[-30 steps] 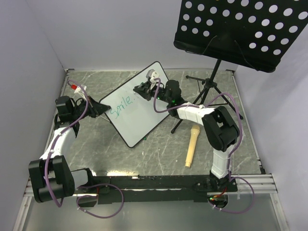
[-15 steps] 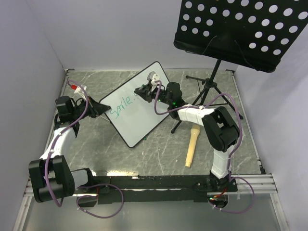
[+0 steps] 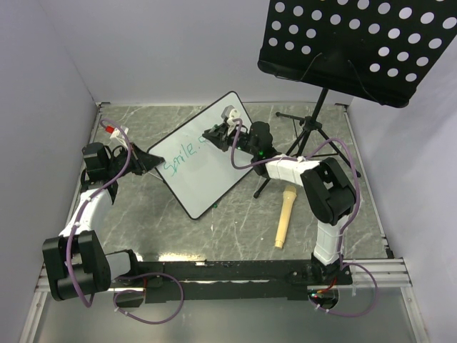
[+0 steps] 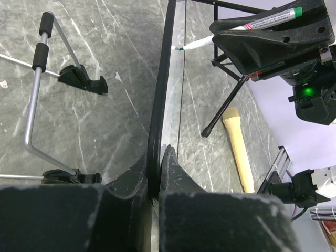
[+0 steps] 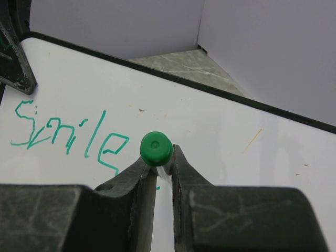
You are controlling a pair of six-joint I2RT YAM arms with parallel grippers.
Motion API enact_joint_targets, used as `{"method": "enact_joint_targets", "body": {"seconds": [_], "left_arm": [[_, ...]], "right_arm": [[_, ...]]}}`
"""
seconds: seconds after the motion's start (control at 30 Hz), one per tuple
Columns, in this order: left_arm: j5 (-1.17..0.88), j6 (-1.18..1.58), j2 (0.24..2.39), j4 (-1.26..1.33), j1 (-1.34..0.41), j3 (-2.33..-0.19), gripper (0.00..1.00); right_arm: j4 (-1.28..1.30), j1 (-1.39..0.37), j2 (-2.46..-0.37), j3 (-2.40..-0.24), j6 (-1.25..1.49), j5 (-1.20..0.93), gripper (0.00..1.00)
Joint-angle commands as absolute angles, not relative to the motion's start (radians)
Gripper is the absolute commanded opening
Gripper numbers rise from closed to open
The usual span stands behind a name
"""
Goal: Write a sentence on the whiteboard
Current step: Pick up the sentence from the whiteboard.
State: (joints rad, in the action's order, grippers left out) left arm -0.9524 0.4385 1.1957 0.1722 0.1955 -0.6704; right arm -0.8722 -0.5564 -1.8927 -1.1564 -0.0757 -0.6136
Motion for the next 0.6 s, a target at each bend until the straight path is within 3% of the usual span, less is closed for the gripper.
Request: {"method": "enact_joint_targets", "body": {"seconds": [0.0,0.57], "left_arm": [[-0.834,0.153,1.218,0.11,0.181,-0.66,0.01],[-0.838,0.156,1.221,0.115,0.183,-0.661,0.01]], "right_arm": [[-0.885,-0.551,-1.847,-1.129,-0.09,-0.612,0.0],[-0.893,-0.557,-1.827,-1.095,-0.083,-0.637,0.0]]}}
